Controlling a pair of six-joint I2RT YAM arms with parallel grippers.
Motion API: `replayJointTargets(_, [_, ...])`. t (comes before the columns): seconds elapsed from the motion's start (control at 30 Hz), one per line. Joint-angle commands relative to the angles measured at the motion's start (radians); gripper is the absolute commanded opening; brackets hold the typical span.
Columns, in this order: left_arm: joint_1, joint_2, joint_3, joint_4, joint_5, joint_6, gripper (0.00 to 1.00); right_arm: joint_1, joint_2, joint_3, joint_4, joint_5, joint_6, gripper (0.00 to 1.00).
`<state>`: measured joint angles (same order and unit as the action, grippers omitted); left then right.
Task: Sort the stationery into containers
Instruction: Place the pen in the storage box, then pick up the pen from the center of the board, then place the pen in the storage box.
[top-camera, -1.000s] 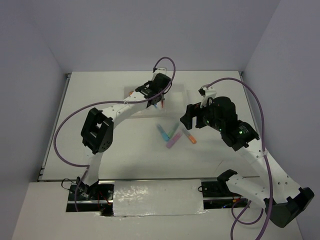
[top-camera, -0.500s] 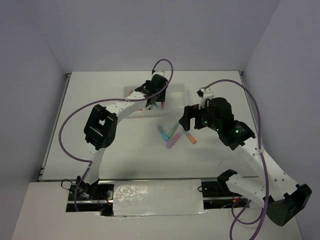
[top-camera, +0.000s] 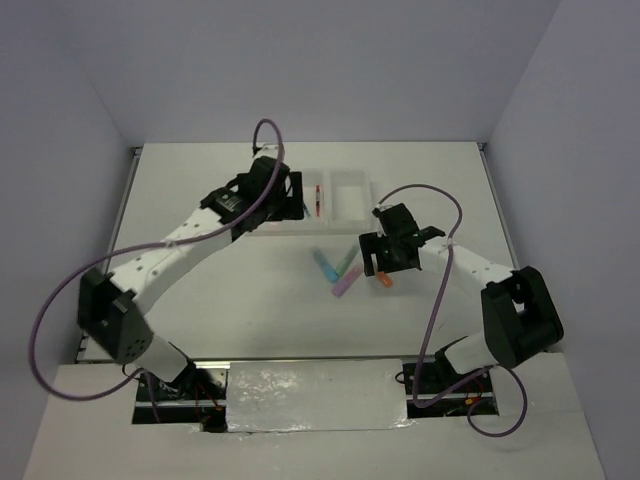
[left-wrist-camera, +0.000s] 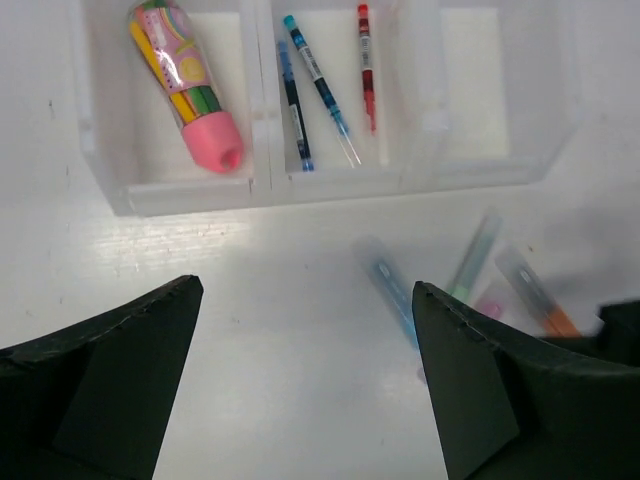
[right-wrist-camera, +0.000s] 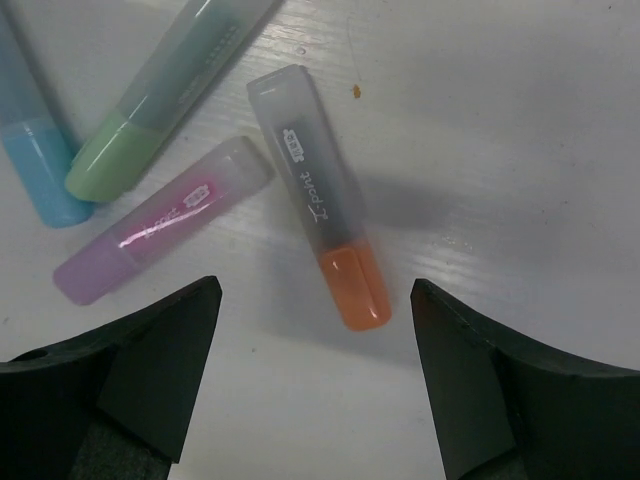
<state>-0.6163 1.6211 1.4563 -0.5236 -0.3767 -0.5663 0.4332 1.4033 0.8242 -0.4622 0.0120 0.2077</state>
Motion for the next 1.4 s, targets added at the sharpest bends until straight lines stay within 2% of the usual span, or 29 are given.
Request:
replayJointTargets(0.0, [-0.031,-0.179,-0.147,-0.084,0.016,-0.043,0.99,-0.011,0.055,0.047,0.076,0.017,-0.037,0.84])
replayJointTargets(0.1, [-0.037,-0.294,-0.235,-0.096,0.016,-0.034,0.99,-0.022,0.117,0.078,0.066,0.019,-0.041,0.78])
replayJointTargets(0.13, [-0.036,-0.314,-0.25,-0.089,0.018,-0.02,0.99,-0.024,0.129,0.082,0.065,0.014,-0.041,0.71])
replayJointTargets(0.23, [-0.039,-0.359,-0.261,-0.102,0.053,0.005,0.99,-0.028,0.18,0.105,0.034,0.041,-0.033,0.61])
replayJointTargets(0.3, [-0.039,-0.375,-0.258,-0.133,0.047,0.002,0.99,-0.031,0.203,0.107,0.022,0.06,-0.027,0.58])
replayJointTargets(0.43, [-0.039,-0.446,-0.275,-0.19,-0.037,0.005,0.99,-0.048,0.237,0.116,0.002,0.037,-0.03,0.44])
replayJointTargets(0.5, [-0.036,-0.478,-0.281,-0.234,-0.086,0.016,0.99,-0.051,0.23,0.104,0.007,0.036,-0.028,0.35])
replayJointTargets(0.63, [-0.036,-0.546,-0.327,-0.276,-0.119,0.051,0.99,-0.062,0.172,0.085,0.02,0.032,-0.025,0.28])
replayJointTargets(0.67, [-0.034,-0.575,-0.338,-0.285,-0.119,0.069,0.99,-0.071,0.145,0.079,0.022,0.023,-0.03,0.2])
replayJointTargets(0.7, [-0.036,-0.59,-0.362,-0.285,-0.12,0.08,0.99,-0.077,0.131,0.078,0.017,0.016,-0.033,0.17])
replayJointTargets(0.87, [-0.028,-0.707,-0.505,-0.201,-0.153,0.106,0.99,-0.105,-0.037,0.044,0.025,-0.046,-0.011,0.15])
replayJointTargets(0.97, [-0.023,-0.711,-0.49,-0.205,-0.157,0.092,0.99,-0.105,-0.148,0.053,0.028,-0.098,0.03,0.15])
replayJointTargets(1.07, [-0.005,-0.716,-0.499,-0.2,-0.168,0.085,0.99,-0.103,-0.176,0.096,0.092,-0.171,0.051,0.16])
replayJointTargets(1.17, [-0.005,-0.718,-0.501,-0.205,-0.186,0.079,0.99,-0.102,-0.101,0.213,0.115,-0.135,0.117,0.17])
replayJointTargets(1.37, [-0.007,-0.714,-0.499,-0.22,-0.217,0.062,0.99,-0.102,0.161,0.49,0.108,-0.075,0.22,0.21])
